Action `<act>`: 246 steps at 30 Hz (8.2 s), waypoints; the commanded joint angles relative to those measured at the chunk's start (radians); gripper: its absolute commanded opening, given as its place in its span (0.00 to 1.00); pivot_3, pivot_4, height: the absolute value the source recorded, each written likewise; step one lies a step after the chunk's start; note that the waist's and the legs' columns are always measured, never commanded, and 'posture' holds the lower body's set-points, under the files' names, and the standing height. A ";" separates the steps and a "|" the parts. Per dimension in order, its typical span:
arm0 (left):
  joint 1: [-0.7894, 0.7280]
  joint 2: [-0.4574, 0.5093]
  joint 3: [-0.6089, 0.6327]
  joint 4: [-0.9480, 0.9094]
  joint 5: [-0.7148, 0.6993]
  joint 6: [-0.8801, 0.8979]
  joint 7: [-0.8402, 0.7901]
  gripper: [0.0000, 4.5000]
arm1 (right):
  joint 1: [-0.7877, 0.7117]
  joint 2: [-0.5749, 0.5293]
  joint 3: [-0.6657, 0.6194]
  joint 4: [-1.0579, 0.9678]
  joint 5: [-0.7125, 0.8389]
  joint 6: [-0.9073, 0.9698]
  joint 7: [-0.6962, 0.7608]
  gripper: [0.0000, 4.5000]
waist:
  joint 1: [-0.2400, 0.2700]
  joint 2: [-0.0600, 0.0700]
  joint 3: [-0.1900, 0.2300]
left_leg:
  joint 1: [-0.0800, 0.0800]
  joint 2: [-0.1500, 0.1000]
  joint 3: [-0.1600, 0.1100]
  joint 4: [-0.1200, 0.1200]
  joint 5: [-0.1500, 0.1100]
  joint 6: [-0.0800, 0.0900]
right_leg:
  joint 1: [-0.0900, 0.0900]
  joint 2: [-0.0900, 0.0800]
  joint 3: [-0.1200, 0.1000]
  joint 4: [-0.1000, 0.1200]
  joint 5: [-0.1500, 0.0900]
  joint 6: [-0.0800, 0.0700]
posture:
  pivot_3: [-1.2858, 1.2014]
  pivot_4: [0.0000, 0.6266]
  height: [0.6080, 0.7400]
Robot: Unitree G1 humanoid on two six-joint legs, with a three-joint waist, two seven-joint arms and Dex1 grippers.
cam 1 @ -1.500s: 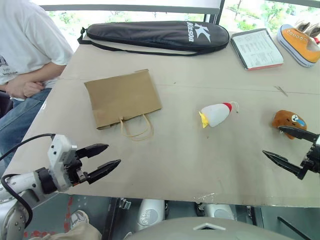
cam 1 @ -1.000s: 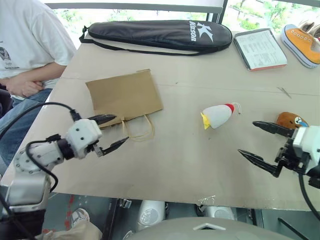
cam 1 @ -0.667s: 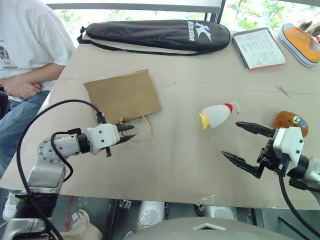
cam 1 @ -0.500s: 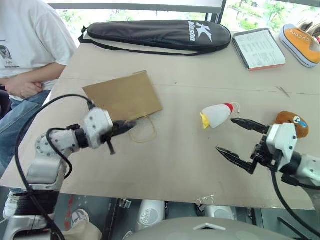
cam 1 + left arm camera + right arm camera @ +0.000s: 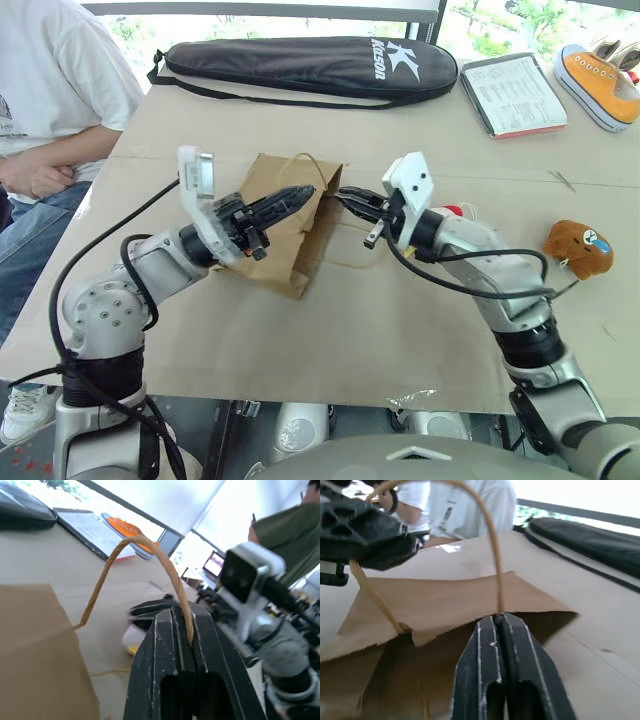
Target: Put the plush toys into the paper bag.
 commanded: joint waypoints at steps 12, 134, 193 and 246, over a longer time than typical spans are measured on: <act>0.009 -0.027 0.048 -0.101 -0.164 0.000 0.186 0.00 | -0.125 0.228 0.146 0.591 -0.191 -0.420 0.203 0.00 | -0.005 0.001 0.000 | 0.001 0.000 -0.001 0.000 0.001 -0.002 | 0.000 0.000 -0.002 0.001 0.000 0.000 | 0.52 0.24 1.00; -0.344 -0.049 0.016 0.148 0.368 -0.139 -0.191 0.00 | -0.129 0.261 0.019 0.442 -0.256 -0.285 0.178 0.19 | -0.026 0.001 0.000 | 0.003 0.000 -0.007 -0.014 0.008 -0.013 | -0.002 -0.003 -0.008 0.002 -0.002 -0.006 | 0.52 0.24 1.00; -0.347 -0.210 -0.102 0.194 0.439 -0.174 -0.287 0.00 | 0.096 -0.389 -0.604 -0.366 0.323 0.590 0.090 0.01 | 0.003 0.000 0.001 | -0.010 0.000 -0.008 -0.007 0.007 -0.010 | -0.012 0.004 -0.007 0.002 -0.002 -0.005 | 0.52 0.24 1.00; -0.284 -0.216 -0.114 0.086 0.461 -0.182 -0.260 0.00 | -0.359 -0.034 0.181 0.454 -0.234 -0.367 0.378 0.20 | -0.003 0.000 0.001 | -0.011 0.001 -0.008 -0.004 0.007 -0.010 | -0.012 0.005 -0.008 0.003 -0.002 -0.005 | 0.52 0.24 1.00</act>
